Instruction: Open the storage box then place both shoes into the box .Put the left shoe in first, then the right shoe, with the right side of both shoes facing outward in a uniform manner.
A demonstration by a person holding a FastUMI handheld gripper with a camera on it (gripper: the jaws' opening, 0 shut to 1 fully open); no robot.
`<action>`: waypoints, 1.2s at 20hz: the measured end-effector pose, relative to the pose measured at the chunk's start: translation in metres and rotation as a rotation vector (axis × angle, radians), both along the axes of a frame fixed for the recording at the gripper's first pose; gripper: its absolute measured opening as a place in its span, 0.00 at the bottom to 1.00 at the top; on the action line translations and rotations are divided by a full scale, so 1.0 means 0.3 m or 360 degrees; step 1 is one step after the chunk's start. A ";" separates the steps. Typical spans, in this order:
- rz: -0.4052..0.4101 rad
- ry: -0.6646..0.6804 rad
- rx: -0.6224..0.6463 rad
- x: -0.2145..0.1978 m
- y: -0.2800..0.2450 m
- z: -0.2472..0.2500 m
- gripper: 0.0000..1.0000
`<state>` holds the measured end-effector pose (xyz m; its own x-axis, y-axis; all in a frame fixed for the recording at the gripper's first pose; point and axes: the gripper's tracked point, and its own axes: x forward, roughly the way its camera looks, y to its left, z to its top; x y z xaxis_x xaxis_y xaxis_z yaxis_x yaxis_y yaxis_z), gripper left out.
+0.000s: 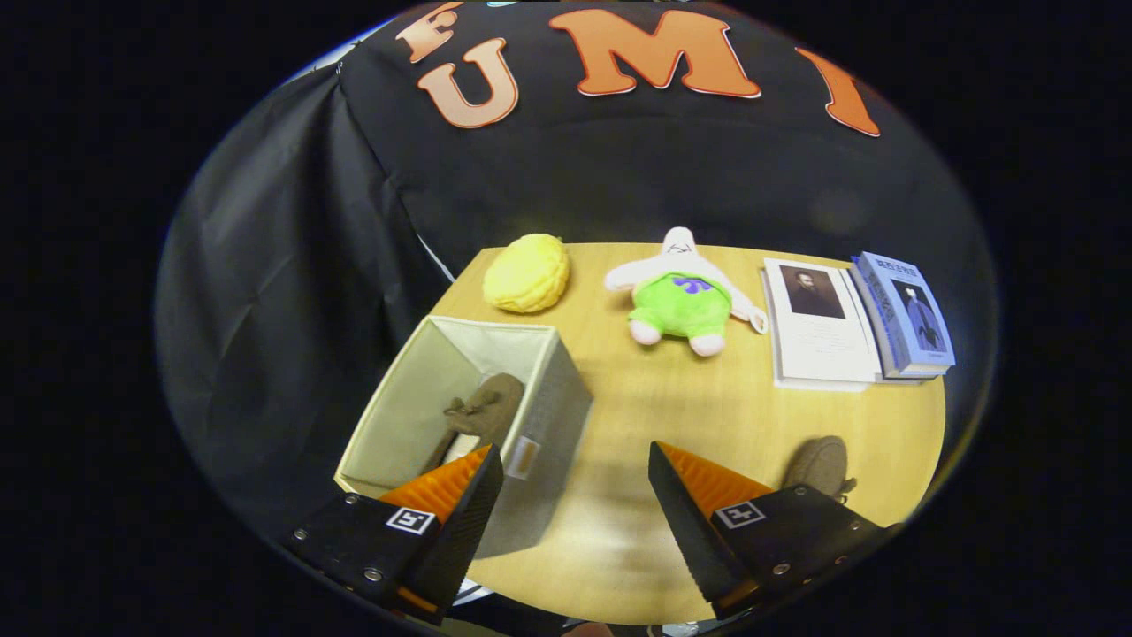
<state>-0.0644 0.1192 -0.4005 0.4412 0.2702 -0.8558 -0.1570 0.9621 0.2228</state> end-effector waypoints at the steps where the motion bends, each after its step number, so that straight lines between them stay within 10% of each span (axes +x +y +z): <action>1: -0.0026 0.0009 -0.0022 -0.015 -0.049 -0.012 0.99; 24: -0.0342 0.0194 -0.0406 -0.340 -0.816 -0.329 0.99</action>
<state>-0.1664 -0.1256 -0.4993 0.3553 -0.0470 -0.9336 0.0679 0.9974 -0.0243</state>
